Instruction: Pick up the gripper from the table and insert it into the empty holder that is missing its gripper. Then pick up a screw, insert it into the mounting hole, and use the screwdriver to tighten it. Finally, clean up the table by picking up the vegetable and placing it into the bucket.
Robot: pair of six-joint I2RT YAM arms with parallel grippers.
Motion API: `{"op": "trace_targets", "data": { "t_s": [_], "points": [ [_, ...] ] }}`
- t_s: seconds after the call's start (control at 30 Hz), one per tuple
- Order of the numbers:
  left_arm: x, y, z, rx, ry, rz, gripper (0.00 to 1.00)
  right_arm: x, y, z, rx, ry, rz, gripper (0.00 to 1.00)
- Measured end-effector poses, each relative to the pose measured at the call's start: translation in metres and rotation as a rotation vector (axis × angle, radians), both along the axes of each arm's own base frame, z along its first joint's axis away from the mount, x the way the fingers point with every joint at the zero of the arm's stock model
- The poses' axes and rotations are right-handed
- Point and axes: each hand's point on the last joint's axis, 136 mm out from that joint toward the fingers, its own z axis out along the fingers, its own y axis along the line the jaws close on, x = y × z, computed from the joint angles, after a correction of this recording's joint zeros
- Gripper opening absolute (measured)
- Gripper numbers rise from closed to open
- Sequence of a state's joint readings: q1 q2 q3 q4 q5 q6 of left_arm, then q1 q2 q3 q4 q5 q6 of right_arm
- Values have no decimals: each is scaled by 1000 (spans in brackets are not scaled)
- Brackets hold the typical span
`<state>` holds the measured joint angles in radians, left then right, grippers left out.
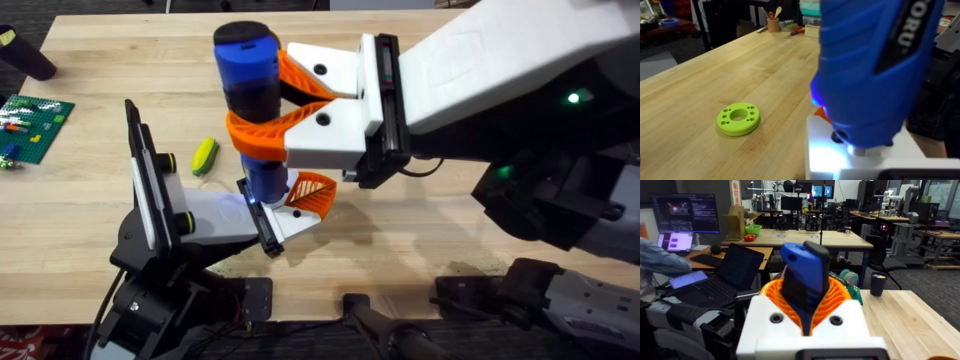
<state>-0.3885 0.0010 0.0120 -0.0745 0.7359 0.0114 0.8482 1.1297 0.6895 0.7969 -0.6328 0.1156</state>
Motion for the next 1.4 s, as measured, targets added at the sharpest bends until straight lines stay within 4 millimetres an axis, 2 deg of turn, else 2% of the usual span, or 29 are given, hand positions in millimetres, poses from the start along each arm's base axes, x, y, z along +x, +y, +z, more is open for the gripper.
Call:
{"op": "trace_targets", "data": {
  "t_s": [0.73,1.03,1.23,1.4],
  "points": [
    [0,0,0,-2,3,0,10,2,0,1,-2,14,-2,56],
    [0,0,0,-2,2,0,10,1,-4,3,-24,7,50,56],
    [0,0,0,-2,1,0,10,7,-9,11,-22,-2,67,56],
    [0,0,0,-2,1,0,10,3,-10,21,-11,-26,90,56]
  ]
}}
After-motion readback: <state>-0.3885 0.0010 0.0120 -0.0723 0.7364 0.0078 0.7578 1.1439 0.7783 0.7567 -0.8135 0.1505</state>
